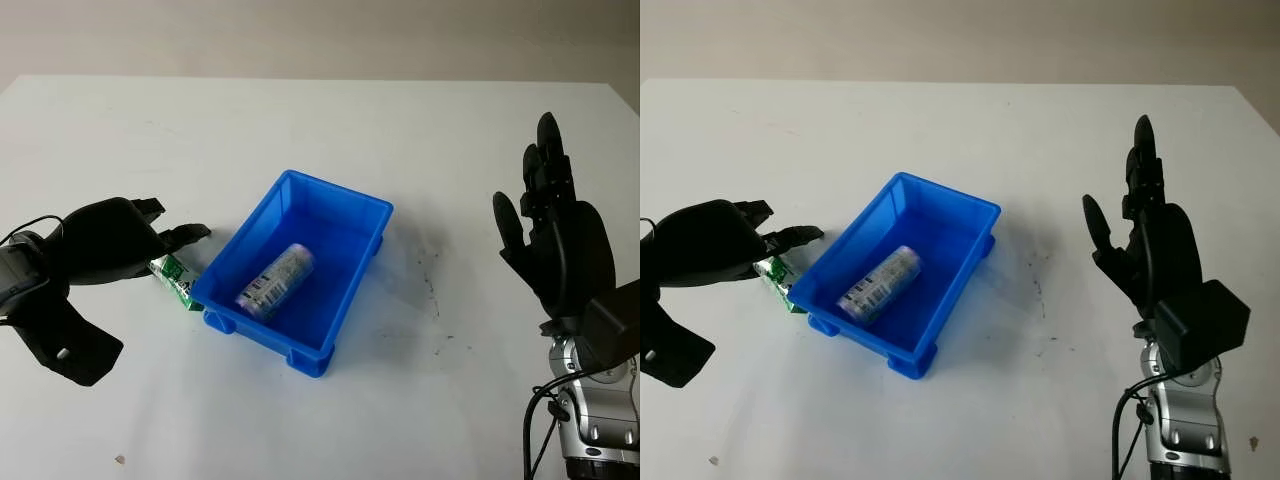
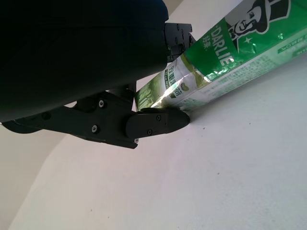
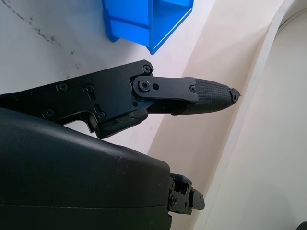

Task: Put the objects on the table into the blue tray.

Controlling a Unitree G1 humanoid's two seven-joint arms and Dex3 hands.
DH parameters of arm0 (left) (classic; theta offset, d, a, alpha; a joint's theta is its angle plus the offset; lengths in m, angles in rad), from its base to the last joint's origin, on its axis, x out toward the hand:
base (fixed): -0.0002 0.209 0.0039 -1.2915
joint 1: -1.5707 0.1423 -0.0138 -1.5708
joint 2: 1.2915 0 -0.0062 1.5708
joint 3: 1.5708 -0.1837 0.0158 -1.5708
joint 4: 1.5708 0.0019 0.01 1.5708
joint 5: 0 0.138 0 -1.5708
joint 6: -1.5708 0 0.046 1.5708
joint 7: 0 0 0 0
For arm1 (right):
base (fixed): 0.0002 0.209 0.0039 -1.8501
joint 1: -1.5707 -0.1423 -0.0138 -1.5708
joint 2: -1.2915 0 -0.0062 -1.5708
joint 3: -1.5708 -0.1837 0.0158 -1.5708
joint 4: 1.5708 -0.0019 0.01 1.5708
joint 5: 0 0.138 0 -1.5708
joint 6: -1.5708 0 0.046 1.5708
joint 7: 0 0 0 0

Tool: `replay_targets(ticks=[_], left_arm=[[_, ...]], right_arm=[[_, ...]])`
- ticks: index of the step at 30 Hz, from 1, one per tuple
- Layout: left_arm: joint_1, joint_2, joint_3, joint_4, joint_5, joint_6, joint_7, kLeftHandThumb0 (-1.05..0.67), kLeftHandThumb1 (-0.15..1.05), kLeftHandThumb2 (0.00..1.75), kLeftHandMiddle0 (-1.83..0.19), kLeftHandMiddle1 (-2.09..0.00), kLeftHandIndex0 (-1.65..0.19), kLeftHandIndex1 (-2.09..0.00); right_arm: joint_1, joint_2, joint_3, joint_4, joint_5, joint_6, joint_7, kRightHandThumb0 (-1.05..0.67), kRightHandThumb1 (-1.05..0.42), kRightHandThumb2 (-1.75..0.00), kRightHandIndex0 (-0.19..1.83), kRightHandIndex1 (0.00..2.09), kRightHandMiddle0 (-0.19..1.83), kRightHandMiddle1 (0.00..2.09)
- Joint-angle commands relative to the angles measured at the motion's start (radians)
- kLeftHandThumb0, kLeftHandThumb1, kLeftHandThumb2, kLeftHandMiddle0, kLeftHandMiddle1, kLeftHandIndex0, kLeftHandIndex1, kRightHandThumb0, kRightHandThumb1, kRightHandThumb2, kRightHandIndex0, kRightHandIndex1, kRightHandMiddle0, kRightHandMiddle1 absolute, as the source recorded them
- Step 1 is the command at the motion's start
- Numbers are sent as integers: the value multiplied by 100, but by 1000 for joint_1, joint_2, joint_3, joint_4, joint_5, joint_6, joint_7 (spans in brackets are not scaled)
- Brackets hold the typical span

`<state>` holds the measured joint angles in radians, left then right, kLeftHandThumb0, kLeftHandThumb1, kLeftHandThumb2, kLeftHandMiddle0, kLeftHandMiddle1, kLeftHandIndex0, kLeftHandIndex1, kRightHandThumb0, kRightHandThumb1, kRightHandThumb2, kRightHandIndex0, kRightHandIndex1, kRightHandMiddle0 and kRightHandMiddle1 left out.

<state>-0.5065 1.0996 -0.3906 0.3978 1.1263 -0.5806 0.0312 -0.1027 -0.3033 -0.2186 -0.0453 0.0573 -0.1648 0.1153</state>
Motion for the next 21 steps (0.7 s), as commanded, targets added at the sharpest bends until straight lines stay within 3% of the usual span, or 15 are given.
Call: replay_targets(ticks=[1, 6, 9, 12, 15, 21], left_arm=[[76, -11, -25, 34, -28, 3, -55, -56, 105, 33, -95, -209, -39, -209], [74, -23, 39, 120, -148, 56, -88, -52, 105, 26, -85, -209, -32, -209], [49, -23, 58, 183, -189, 81, -98, -50, 105, 33, -75, -209, -25, -209], [20, -27, 83, 239, -226, 138, -101, -51, 105, 33, -34, -209, -2, -209], [17, -29, 99, 255, -236, 160, -32, -52, 105, 33, -54, -209, -23, -209], [24, -52, 150, 196, -290, 271, -14, -46, 105, 34, -61, -209, -30, -209]], right_arm=[[-8, -3, -3, -12, -1, 1, -1, -68, -105, -42, -14, 5, -11, 5], [-14, -2, -3, -6, 3, 5, 3, -68, -105, -42, -15, 5, -11, 5], [-20, -2, -2, 3, 5, -4, 7, -68, -105, -41, -15, 5, -11, 5], [-29, -2, -1, 21, 6, -22, 15, -67, -105, -41, -16, 5, -12, 5], [-35, -6, -1, 34, 3, -33, 21, -66, -105, -41, -17, 5, -13, 5], [-49, -7, -2, 49, 15, -36, 34, -66, -105, -40, -17, 5, -13, 5]])
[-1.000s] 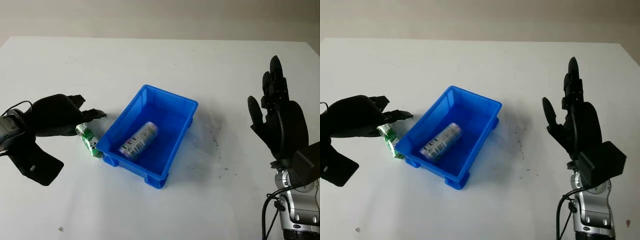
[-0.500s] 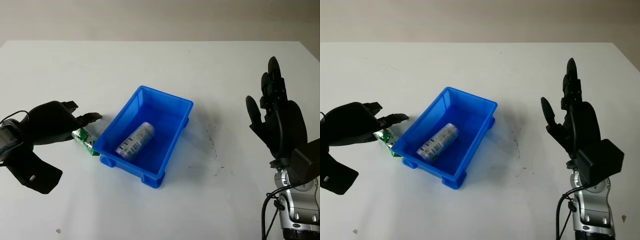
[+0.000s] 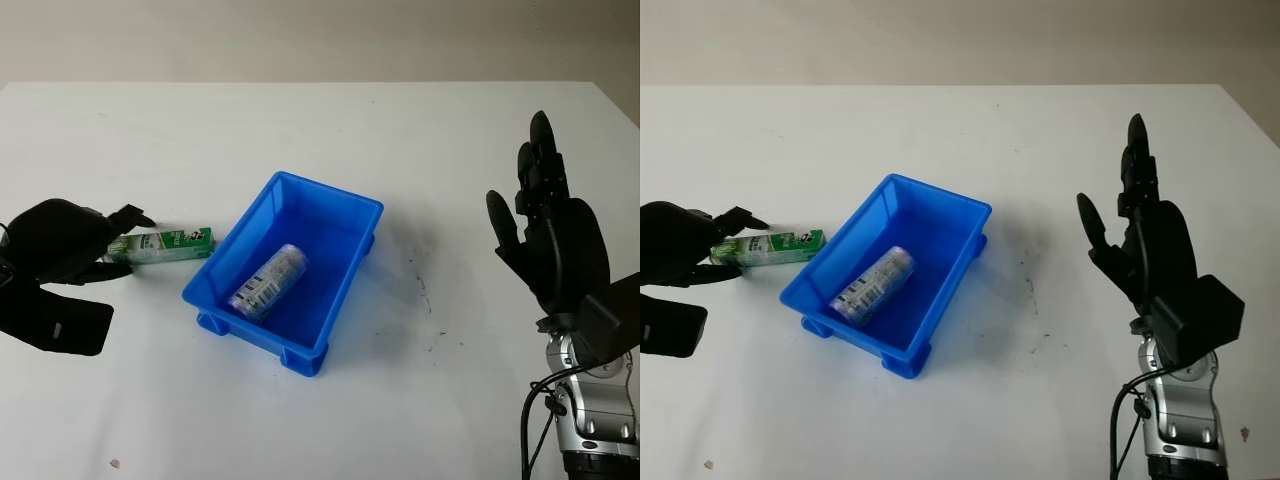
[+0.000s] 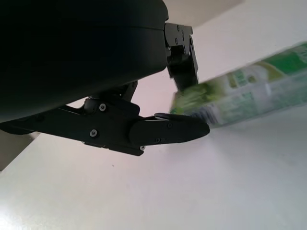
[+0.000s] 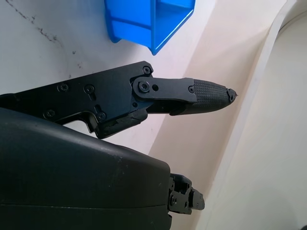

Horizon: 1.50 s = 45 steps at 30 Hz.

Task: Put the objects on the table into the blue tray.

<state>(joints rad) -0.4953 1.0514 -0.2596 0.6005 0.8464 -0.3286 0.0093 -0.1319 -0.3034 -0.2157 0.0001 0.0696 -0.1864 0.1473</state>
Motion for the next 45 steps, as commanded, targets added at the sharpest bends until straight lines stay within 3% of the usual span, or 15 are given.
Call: replay_targets(ticks=[1, 11, 16, 22, 28, 31, 35, 39, 45], left_arm=[[8, -6, 24, -10, -15, 36, 10, -45, 105, 34, -64, -209, -29, -209], [-98, -8, 70, -1, -27, 162, 81, -43, 105, 32, -60, -209, -29, -209], [-126, -35, 87, -5, -69, 152, 100, -42, 105, 33, -55, -209, -32, -209], [-122, -62, 109, -37, -118, 83, 174, -35, 105, 31, -70, -209, -37, -209], [-137, -98, 170, -190, -155, 180, 149, -37, 105, 32, -78, -209, -43, -209], [-136, -109, 213, -257, -202, 152, 157, -38, 105, 34, -81, -209, -47, -209], [-109, -135, 261, -420, -233, 190, 114, -36, 105, 35, -95, -209, -60, -209], [-97, -174, 300, -543, -258, 154, 136, -35, 105, 31, -115, -209, -73, -209], [-105, -223, 355, -662, -283, 141, 138, -34, 105, 33, -130, -209, -84, -209]], right_arm=[[-21, -8, -4, 4, 1, -17, 3, -66, -105, -40, -17, 5, -13, 5], [-18, -6, -4, 5, -3, -18, 4, -65, -105, -39, -17, 5, -13, 5], [-14, 0, 6, -6, -14, -9, -1, -66, -105, -39, -17, 5, -14, 5], [-9, -2, 5, 2, -22, -20, -3, -65, -105, -40, -17, 5, -14, 5], [-5, 0, 4, 2, -14, -25, 2, -65, -105, -39, -17, 5, -13, 6], [-3, 1, 6, 7, -21, -33, -2, -66, -105, -40, -16, 6, -13, 6], [1, 2, 9, 8, -31, -38, -7, -66, -105, -40, -16, 6, -13, 5], [2, 3, 16, 10, -50, -41, -18, -66, -105, -41, -16, 6, -12, 6], [3, 9, 22, 14, -68, -47, -34, -67, -105, -40, -14, 6, -11, 6]])
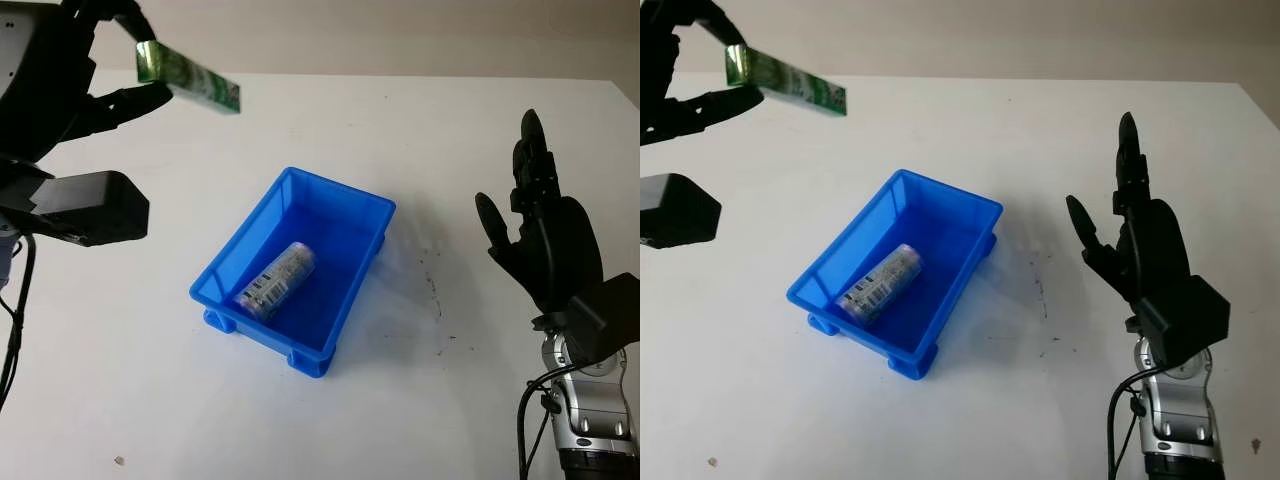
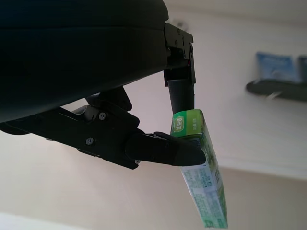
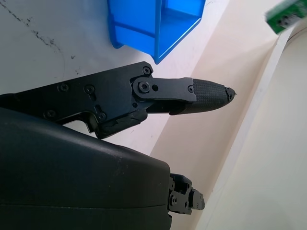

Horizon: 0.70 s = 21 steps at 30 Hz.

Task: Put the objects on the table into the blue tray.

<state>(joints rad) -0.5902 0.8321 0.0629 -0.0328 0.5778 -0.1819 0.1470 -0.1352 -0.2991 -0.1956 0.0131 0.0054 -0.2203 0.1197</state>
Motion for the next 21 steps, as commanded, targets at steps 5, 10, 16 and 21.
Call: replay_targets(ticks=[5, 10, 16, 21], left_arm=[[4, -31, 74, -110, -86, 0, -68, -35, 105, 37, -137, -209, -70, -209], [48, -54, 93, -200, -130, 39, -156, -37, 105, 36, -128, -209, -82, -209], [109, -83, 100, -236, -128, 9, -170, -32, 105, 32, -131, -209, -83, -209], [146, -117, 81, -262, -69, 50, -178, -35, 105, 36, -135, -209, -94, -209]], right_arm=[[7, 4, 6, 8, -18, -26, -17, -67, -105, -41, -14, 6, -10, 6], [8, 8, 9, 6, -12, -23, -19, -66, -105, -41, -14, 6, -10, 6], [13, 8, 7, 1, -9, -15, -20, -67, -105, -41, -13, 6, -10, 5], [16, 4, 6, 4, -10, -26, -18, -66, -105, -41, -13, 6, -10, 6]])
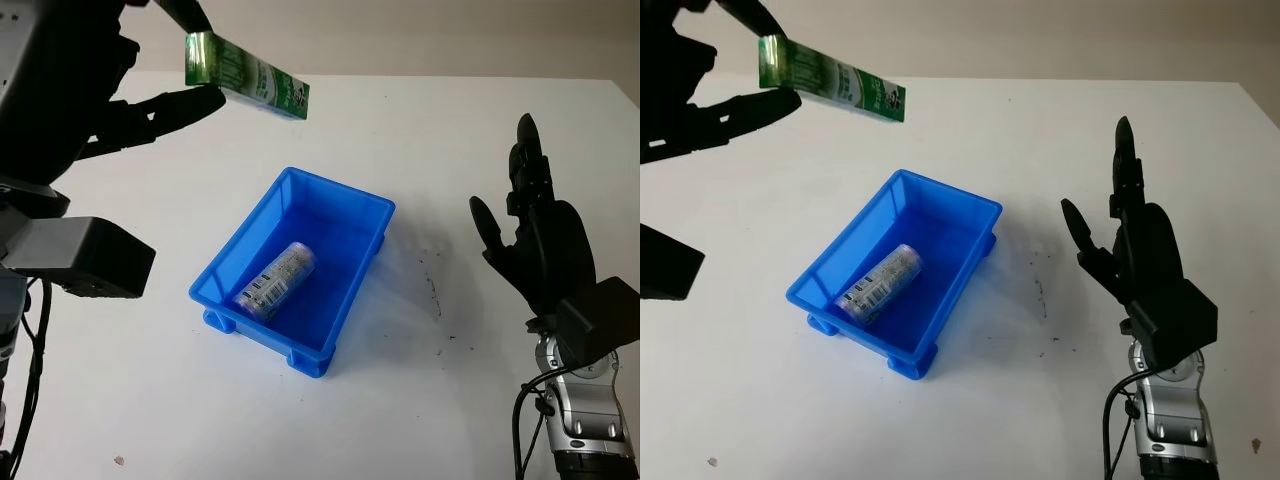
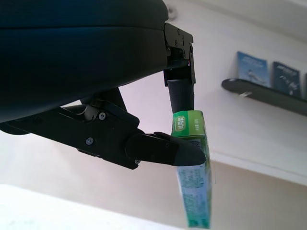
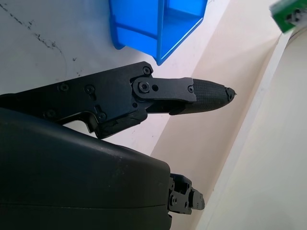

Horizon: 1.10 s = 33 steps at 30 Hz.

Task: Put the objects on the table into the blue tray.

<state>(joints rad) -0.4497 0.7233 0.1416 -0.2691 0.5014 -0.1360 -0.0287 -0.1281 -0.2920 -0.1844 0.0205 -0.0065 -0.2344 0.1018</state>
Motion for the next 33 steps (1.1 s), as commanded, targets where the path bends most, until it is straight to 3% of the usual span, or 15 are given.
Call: replay_targets(ticks=[1, 5, 7, 8, 10, 11, 13, 16, 22, 33], left_arm=[[11, -14, -2, -28, 11, 7, -9, -35, 105, 35, -133, -209, -94, -209], [36, -22, -28, -46, 52, 42, -57, -34, 105, 34, -121, -209, -77, -209], [50, 5, -49, -55, 110, 61, -108, -50, 105, 37, -38, -209, -14, -206], [57, 14, -55, -59, 102, 77, -157, -58, 105, 38, -10, -171, 2, -168], [72, 21, -59, -53, 79, 89, -225, -70, 105, 43, 1, -53, 10, -65], [77, 21, -59, -50, 71, 91, -244, -73, 105, 45, 5, -29, 10, -40], [82, 16, -57, -46, 55, 91, -265, -78, 105, 49, 16, -6, 15, -14], [80, 6, -55, -37, 20, 76, -279, -78, 105, 51, 19, -1, 19, -2], [69, 3, -55, -6, -26, 56, -283, -77, 105, 50, 19, 0, 19, 0], [64, 18, -55, 1, 14, 65, -273, -78, 105, 47, 19, 0, 19, 0]], right_arm=[[9, -2, -5, -5, 1, -10, -1, -66, -105, -41, -13, 6, -10, 6], [13, -2, -3, -13, -1, -6, -2, -66, -105, -41, -13, 6, -10, 6], [14, -3, -2, -18, -8, 1, -6, -66, -105, -41, -13, 6, -10, 6], [15, -3, -2, -19, -10, 2, -7, -66, -105, -41, -13, 6, -9, 6], [16, -4, -2, -16, -17, -6, -10, -66, -105, -41, -12, 6, -9, 6], [17, -5, -2, -15, -21, -9, -11, -66, -105, -41, -12, 6, -9, 6], [18, -3, -3, -14, -17, -9, -9, -67, -105, -41, -12, 6, -9, 6], [19, 1, -4, -14, -8, -9, -5, -67, -105, -39, -13, 5, -9, 5], [17, 8, -1, -12, -7, -5, -12, -68, -105, -38, -13, 5, -10, 5], [14, 13, 1, -5, -4, -13, -11, -68, -105, -38, -13, 5, -10, 5]])
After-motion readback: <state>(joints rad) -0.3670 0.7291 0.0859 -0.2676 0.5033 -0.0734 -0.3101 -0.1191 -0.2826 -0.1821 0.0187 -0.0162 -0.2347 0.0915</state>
